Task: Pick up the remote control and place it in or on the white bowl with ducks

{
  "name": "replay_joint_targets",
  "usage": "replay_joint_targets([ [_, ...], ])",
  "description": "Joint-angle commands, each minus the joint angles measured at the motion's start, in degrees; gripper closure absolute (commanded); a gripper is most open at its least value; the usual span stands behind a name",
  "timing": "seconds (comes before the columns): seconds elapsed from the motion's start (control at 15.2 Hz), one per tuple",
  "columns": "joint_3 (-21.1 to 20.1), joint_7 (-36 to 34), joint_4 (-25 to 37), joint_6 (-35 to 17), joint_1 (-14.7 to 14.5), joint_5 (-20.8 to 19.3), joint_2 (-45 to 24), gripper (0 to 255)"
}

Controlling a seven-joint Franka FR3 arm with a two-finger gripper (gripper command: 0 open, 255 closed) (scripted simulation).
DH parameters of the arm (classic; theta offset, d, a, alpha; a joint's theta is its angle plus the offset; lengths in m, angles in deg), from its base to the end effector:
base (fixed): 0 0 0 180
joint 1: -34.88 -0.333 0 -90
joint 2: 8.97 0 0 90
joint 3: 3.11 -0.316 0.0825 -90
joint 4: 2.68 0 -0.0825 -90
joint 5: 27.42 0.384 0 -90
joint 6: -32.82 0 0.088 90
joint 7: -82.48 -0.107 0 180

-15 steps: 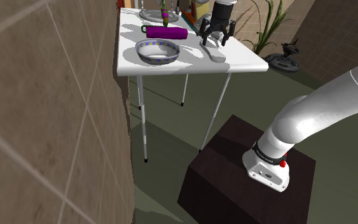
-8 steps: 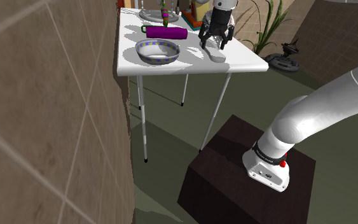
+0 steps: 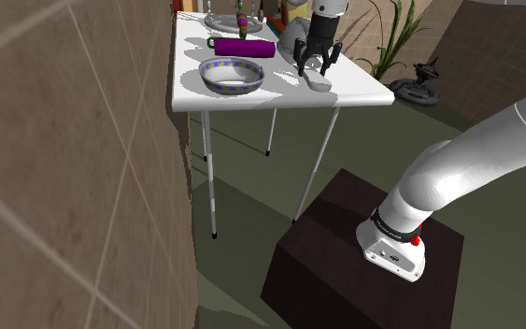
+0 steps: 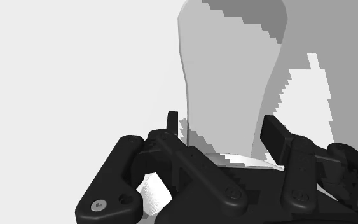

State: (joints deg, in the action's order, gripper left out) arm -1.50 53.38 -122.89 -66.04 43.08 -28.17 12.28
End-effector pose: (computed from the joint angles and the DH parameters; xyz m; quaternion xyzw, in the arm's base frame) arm 0.4354 -0.0781 0.5719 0.9436 -0.3312 -0.0007 0.0015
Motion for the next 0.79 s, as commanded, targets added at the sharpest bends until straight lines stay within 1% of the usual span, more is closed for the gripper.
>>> replay_joint_targets([
  [0.0, 0.0, 0.0, 0.0, 0.0, 0.0, 0.0, 0.0, 255],
  [0.33, 0.0, 0.0, 0.0, 0.0, 0.0, 0.0, 0.0, 255],
  [0.73, 0.0, 0.0, 5.1, 4.6, 0.0, 0.0, -0.5, 255],
])
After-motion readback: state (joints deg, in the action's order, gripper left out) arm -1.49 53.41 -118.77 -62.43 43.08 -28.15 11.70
